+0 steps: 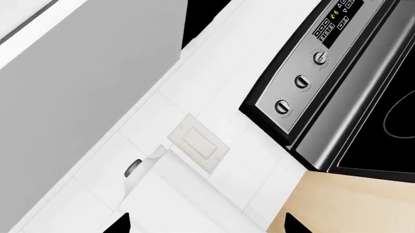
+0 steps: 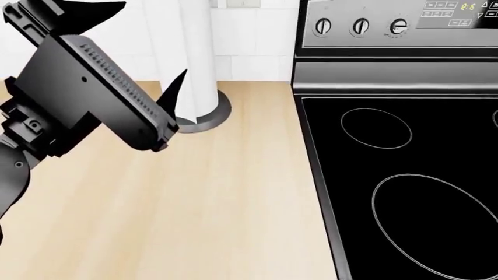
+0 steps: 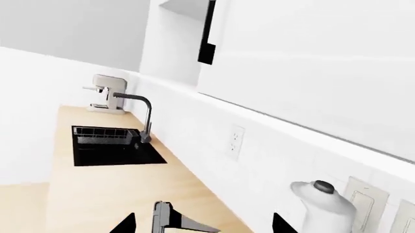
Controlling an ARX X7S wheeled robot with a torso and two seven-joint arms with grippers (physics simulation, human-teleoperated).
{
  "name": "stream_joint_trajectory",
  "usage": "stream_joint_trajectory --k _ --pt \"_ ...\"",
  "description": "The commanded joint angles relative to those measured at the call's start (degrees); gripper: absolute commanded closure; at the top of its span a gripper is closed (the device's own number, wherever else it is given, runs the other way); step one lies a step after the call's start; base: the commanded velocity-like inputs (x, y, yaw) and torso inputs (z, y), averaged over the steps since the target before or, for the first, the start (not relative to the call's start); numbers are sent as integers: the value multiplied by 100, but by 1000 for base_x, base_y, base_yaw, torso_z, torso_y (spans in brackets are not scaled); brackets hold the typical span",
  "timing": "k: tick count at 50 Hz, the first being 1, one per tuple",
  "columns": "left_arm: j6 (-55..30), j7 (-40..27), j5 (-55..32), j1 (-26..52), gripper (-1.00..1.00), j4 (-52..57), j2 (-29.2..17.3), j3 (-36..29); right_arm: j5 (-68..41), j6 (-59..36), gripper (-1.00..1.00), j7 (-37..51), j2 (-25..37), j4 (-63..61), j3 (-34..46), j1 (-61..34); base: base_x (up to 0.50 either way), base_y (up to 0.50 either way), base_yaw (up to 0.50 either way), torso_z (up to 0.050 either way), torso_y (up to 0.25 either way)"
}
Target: Pick the cherry, apricot from the counter and place them in the cabinet. Then close the cabinet.
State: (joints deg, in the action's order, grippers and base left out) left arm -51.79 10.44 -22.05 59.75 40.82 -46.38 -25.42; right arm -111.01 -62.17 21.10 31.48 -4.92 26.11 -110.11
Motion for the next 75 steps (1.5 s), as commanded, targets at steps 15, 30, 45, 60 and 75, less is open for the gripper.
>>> stream_joint_trajectory --k 15,30,45,60,75 --pt "-125 9 -15 129 -100 -79 35 -46 -1380 510 -100 1222 1376 -1079 -692 1031 0 0 0 0 0" --pt "-228 -10 -90 154 -100 -13 -32 66 -1929 865 -100 1359 2217 -1930 -1296 2085 0 0 0 0 0" --pt "-99 -65 -105 9 -100 -44 -52 153 -1695 1340 -100 1315 2562 -2512 -2097 3199 0 0 0 0 0" --pt "-134 -150 -162 -59 -100 -89 -7 243 -970 1679 -100 1336 2428 -2781 -2575 4414 0 0 0 0 0" --pt "-50 -158 -166 -87 -100 -119 27 239 -328 1815 -100 1108 2168 -3148 -2962 5175 0 0 0 0 0"
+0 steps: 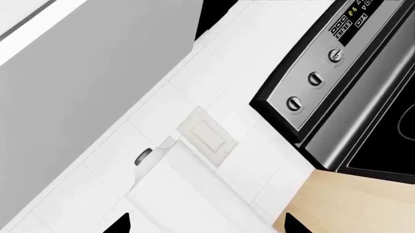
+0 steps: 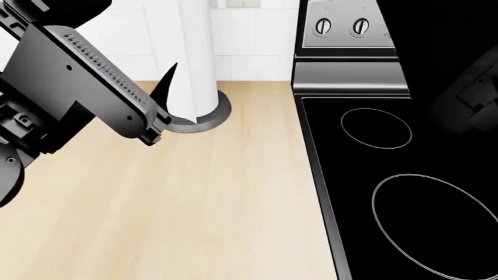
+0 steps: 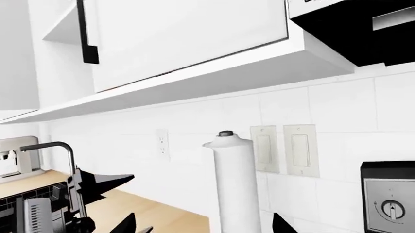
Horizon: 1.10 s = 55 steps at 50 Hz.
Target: Pick the cherry, apricot from the counter and place them in the cabinet. Then close the cabinet.
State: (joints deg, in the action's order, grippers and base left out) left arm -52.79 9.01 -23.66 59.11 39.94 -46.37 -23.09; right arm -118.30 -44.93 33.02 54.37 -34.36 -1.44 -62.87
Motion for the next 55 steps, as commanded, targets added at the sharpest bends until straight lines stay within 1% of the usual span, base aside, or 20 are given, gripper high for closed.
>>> stream_joint_trajectory --k 1,7,17,33,38,47,55 --pt "54 -19 -9 -27 -100 -30 29 14 411 74 -100 -71 -119 -194 -166 385 0 39 0 0 0" --pt "74 -47 -25 -64 -100 -28 50 36 402 20 -100 -1 -152 -156 26 77 -1 184 0 0 0" --pt "18 -71 -96 -68 -100 34 38 116 378 -4 -100 49 -220 -94 194 -197 -1 365 0 0 0" --pt "-17 -76 -140 -31 -100 61 50 135 511 -26 -100 -14 -353 -24 327 -271 -1 360 0 0 0" --pt "10 -76 -134 -42 -100 44 58 122 656 41 -100 2 -488 27 359 -247 -1 352 0 0 0" --pt "6 -76 -148 -9 -100 45 63 132 1186 -25 -100 302 -963 493 926 -685 -1 349 0 0 0" --pt "16 -79 -148 -5 -100 32 58 134 1357 -293 -100 814 -954 698 1342 -1020 -1 313 0 0 0"
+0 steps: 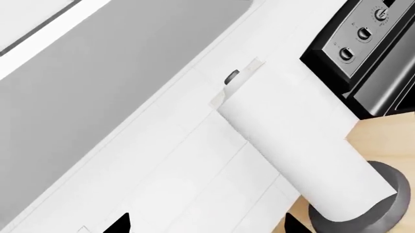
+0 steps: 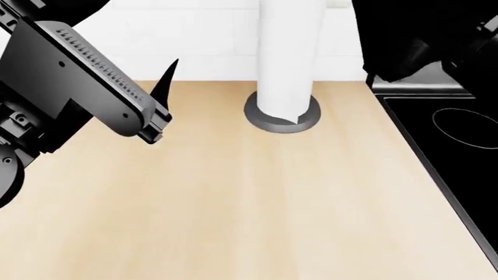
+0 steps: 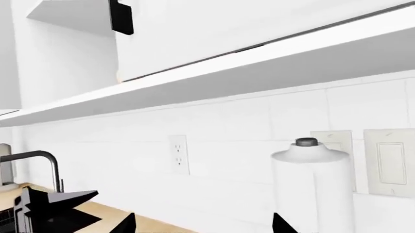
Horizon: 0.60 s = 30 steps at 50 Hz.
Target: Pick the cherry, apricot from the counter and place them in the cabinet. Then close the cabinet.
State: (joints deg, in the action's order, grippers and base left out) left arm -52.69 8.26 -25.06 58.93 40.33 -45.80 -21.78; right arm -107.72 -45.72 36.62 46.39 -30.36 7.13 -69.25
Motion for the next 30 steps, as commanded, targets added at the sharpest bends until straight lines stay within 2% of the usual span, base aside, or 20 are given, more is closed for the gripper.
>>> stream_joint_trajectory --k 1,12,21,30 --pt "-14 -3 -11 48 -100 -15 18 -3 421 -339 -100 501 -226 376 666 -486 0 121 0 0 0" --pt "-66 -5 -8 149 -100 -40 83 -65 871 -607 -100 553 -415 501 1143 -508 -1 166 0 0 0" --pt "-81 -12 -36 152 -100 -27 62 -24 979 -811 -100 681 -422 475 1390 -565 -1 378 0 0 0" --pt "-106 -23 -59 131 -100 -9 24 6 985 -1006 -100 932 -168 299 1495 -544 -2 387 0 0 0"
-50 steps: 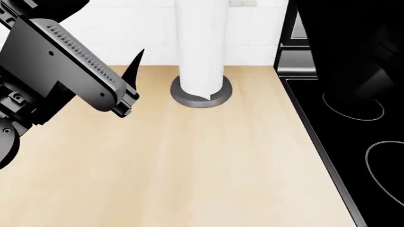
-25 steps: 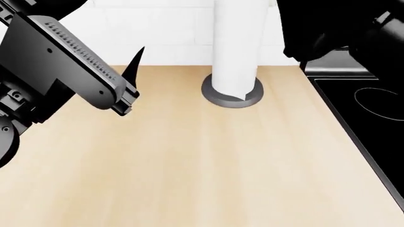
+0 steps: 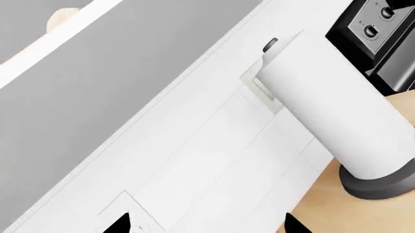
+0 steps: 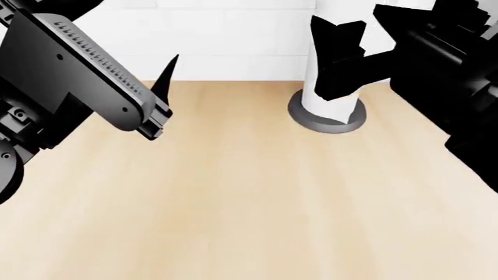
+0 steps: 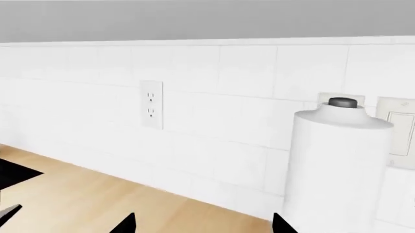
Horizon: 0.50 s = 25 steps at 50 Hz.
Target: Pick the cherry, apricot from the counter and place them in the cabinet. Then close the cabinet.
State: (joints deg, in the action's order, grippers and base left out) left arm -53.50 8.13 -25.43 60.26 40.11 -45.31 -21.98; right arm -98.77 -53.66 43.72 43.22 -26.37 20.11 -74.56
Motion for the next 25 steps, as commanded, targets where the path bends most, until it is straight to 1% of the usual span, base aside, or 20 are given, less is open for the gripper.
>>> stream_joint_trajectory --k 1,6,13,25 --pt "-24 -9 -23 -1 -100 11 -27 27 85 -229 -100 248 174 -113 204 -17 -2 383 0 0 0" --pt "-14 -1 -22 15 -100 -2 -22 16 102 -209 -100 223 225 -198 180 37 -2 385 0 0 0" --pt "16 3 -20 4 -100 -20 -15 2 116 -226 -100 162 134 -242 217 -100 -2 392 0 0 0" --pt "1 29 -42 22 -100 -20 28 -72 159 -160 -100 -10 49 -312 176 -218 -2 443 0 0 0"
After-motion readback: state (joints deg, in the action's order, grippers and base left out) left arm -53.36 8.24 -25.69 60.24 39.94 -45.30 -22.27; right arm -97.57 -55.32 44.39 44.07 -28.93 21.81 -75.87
